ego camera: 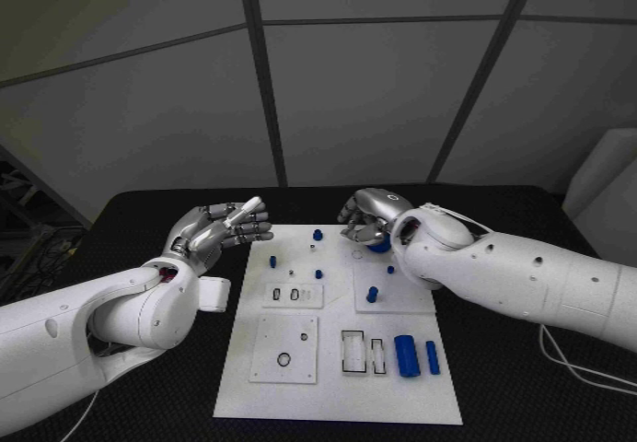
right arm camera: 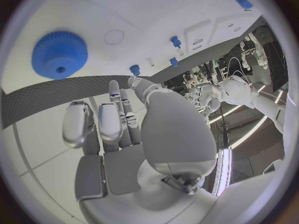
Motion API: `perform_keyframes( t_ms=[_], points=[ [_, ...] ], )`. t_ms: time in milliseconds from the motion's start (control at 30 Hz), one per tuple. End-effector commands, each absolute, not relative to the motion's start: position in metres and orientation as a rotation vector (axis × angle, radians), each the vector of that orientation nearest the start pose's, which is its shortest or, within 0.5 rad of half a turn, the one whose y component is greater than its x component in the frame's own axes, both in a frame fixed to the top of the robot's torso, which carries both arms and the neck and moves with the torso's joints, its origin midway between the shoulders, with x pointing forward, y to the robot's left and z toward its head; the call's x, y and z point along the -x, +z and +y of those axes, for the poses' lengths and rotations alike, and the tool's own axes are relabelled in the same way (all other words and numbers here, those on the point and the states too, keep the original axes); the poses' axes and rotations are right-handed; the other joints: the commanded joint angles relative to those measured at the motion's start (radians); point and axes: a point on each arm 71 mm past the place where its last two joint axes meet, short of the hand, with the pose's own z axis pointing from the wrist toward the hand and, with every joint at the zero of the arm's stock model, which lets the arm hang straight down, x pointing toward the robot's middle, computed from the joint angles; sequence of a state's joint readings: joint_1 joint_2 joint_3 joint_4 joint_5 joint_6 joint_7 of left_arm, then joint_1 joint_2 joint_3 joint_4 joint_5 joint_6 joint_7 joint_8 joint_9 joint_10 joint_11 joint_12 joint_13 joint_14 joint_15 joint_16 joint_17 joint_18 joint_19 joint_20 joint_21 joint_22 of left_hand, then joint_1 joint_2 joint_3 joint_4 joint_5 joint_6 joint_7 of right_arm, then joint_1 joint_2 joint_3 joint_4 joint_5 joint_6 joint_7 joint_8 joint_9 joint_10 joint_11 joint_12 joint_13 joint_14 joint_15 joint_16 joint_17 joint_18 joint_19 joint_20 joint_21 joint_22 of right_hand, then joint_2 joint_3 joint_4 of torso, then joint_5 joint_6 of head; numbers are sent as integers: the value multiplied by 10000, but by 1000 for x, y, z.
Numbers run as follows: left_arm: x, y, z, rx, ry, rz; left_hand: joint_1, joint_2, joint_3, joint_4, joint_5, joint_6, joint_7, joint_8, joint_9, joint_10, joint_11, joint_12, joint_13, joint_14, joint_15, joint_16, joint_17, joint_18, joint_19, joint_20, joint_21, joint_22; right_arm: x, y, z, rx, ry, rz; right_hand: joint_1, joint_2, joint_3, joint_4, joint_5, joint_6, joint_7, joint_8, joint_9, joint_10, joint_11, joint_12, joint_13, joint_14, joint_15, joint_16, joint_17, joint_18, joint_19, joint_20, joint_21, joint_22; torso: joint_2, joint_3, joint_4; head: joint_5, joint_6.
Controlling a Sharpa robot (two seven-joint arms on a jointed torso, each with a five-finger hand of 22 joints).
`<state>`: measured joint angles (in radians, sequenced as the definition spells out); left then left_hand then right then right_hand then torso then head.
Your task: Assemble the parts on the task board
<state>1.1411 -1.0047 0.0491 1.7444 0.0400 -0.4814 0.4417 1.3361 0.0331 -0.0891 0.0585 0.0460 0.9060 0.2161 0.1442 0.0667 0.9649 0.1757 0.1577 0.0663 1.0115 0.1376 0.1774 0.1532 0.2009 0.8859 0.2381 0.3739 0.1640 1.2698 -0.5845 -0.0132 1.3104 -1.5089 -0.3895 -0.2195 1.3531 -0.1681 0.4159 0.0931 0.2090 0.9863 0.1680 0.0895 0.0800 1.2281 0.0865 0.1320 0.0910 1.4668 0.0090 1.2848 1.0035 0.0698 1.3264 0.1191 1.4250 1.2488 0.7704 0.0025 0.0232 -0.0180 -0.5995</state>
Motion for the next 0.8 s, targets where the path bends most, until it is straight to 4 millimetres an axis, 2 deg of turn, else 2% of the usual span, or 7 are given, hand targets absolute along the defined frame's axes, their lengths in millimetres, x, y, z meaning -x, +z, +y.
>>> perform_keyframes(
  t_ms=[33,233,300,333,500,733,800],
  points=[
    [-452,-152,235,11740,-15191,12621,95,26,4,-63,33,56,36,-53,1,44,10,-41,-2,-23,-7,-55,14,-205,-51,35,-64,-21,-529,-141,-150,-29,6670,15171,-118,-200,-257,50,216,167,-86,98,22,660,-131,403,227,161,-111,87,88,-2,109,-47,76,109,-26,52,-88,14,6],
    [-454,-153,236,11771,-15138,12632,99,32,1,-68,33,65,34,-52,2,54,7,-42,-1,-16,-9,-58,16,-203,-53,35,-68,-23,-520,-142,-186,-384,6423,16085,-267,-465,-1272,231,503,1,-336,79,-26,1559,-422,1881,1476,280,-385,443,659,-92,424,-324,254,501,-73,107,-188,-23,41],
    [-455,-154,236,11782,-15134,12643,102,37,-1,-73,32,73,32,-51,3,62,5,-43,0,-9,-11,-61,18,-202,-55,35,-71,-25,-519,-144,-199,-508,6157,16376,-84,-324,-1930,416,591,-172,-358,133,-35,1113,-439,3186,2827,364,-393,788,1217,-149,625,-375,377,768,-89,122,-199,-69,61],
    [-455,-154,236,11785,-15132,12645,102,37,-1,-73,32,73,32,-51,3,62,5,-43,0,-9,-11,-61,18,-202,-55,35,-71,-25,-520,-144,-202,-537,6091,16434,90,-79,-2321,651,648,-229,-340,241,-17,364,-379,4288,4086,357,-287,906,1382,-129,653,-434,397,820,-95,127,-197,-82,60],
    [-456,-155,235,11799,-15122,12655,102,37,-1,-73,32,73,32,-51,3,62,5,-43,0,-9,-11,-61,18,-202,-55,35,-71,-25,-523,-148,-215,-695,5644,16805,529,-21,-2942,1119,655,-659,-224,336,-52,600,-331,7861,7851,499,-254,1448,2370,-186,762,-260,459,974,-103,159,-222,-81,69],
    [-457,-156,234,11816,-15127,12678,102,37,-1,-73,32,73,32,-51,3,62,5,-43,0,-9,-11,-61,18,-202,-55,35,-71,-25,-533,-152,-214,-746,5295,16967,774,-6,-3239,1516,611,-983,-134,378,-79,683,-230,8932,9044,557,-194,1712,2874,-224,884,-176,532,1144,-87,134,-219,-116,76],
    [-457,-157,233,11817,-15144,12691,102,37,-1,-73,32,73,32,-51,3,62,5,-43,0,-9,-11,-61,18,-202,-55,35,-71,-25,-535,-153,-211,-761,5260,16976,832,22,-3292,1631,635,-1037,-118,399,-78,792,-214,9243,9378,577,-174,1780,3010,-243,953,-159,574,1236,-87,108,-180,-154,73]
  ],
)
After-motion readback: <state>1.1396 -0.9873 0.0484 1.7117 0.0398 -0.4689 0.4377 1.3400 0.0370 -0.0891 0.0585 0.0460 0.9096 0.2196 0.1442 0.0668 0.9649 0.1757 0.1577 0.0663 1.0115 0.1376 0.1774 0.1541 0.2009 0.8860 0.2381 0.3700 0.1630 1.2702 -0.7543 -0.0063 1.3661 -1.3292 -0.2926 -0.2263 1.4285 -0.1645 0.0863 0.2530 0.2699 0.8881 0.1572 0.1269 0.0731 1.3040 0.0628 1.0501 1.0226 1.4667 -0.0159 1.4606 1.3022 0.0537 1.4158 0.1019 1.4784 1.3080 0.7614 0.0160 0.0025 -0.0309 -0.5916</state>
